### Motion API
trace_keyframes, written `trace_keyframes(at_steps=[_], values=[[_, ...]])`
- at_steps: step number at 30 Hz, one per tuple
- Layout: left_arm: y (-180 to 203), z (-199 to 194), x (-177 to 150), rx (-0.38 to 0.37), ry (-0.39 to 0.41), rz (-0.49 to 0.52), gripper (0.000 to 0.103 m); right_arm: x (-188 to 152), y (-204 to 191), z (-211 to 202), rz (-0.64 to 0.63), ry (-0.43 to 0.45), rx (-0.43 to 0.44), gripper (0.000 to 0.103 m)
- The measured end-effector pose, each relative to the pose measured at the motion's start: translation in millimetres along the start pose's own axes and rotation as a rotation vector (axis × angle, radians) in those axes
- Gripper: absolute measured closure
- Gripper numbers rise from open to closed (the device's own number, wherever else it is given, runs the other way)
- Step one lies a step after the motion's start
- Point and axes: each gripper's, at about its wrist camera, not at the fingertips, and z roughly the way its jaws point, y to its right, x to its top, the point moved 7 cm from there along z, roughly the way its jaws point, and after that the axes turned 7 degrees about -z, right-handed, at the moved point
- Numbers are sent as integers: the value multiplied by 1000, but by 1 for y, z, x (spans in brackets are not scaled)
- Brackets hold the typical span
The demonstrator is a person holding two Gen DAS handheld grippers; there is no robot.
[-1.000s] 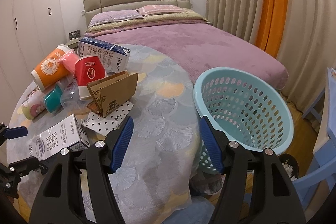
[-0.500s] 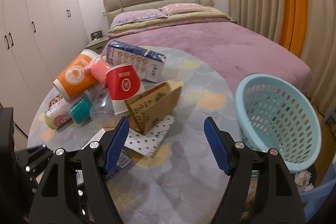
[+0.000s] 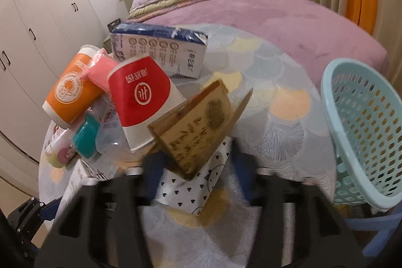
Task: Collect trash
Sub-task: 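Grasp the white milk carton with the left tool while the right tool grasps brown cardboard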
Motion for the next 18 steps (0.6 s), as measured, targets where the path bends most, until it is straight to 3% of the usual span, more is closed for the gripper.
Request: trace_keyframes(at_steps=[4, 7, 18], values=[[10, 1, 6, -5, 18, -10, 51, -2, 12, -8, 9, 13, -12, 91], [16, -4, 15, -17, 43, -8, 51, -1, 21, -20, 22, 41, -14, 98], [62, -10, 55, -62, 131, 32, 51, 8, 63, -76, 59, 154, -58, 98]])
